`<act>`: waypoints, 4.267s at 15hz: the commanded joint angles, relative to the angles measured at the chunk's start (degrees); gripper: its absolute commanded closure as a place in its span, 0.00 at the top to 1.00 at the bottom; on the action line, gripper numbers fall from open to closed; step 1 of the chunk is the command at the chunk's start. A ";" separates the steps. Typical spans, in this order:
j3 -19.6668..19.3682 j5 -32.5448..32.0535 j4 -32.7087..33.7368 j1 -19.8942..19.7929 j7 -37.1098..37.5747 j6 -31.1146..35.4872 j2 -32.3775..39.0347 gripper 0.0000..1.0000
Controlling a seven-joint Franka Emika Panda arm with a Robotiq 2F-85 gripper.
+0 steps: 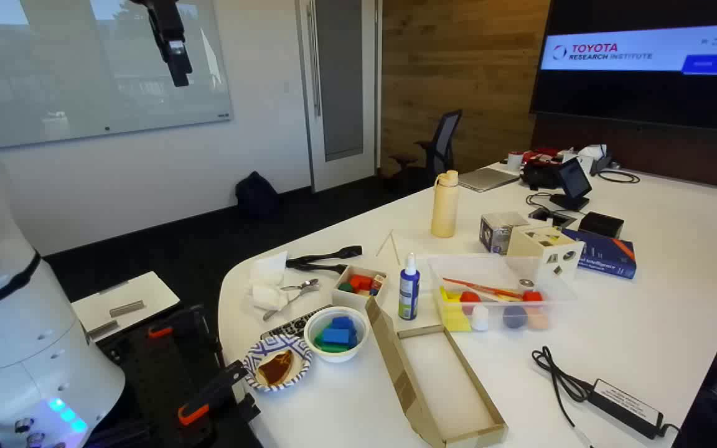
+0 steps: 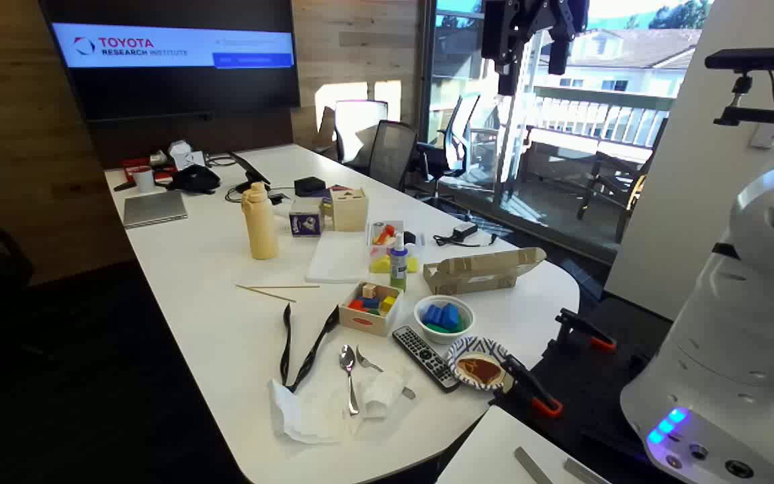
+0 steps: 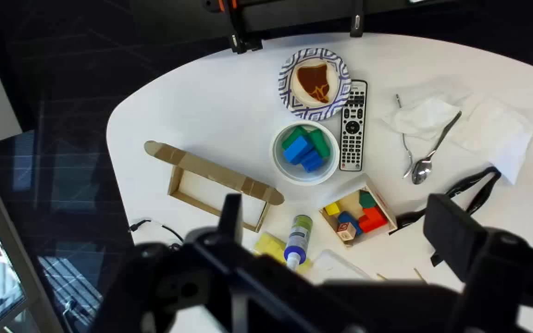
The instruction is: Fold one white napkin in half.
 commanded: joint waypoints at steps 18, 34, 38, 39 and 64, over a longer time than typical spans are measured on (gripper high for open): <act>-2.85 14.78 9.97 9.01 -18.78 36.10 63.95 1.00; -1.96 21.48 24.61 6.91 -30.99 38.83 90.09 1.00; -0.44 22.66 28.20 5.37 -32.27 43.19 98.72 1.00; -0.15 22.21 29.40 5.46 -32.09 44.14 100.43 1.00; -6.68 8.81 42.61 15.99 -15.31 50.54 109.50 0.74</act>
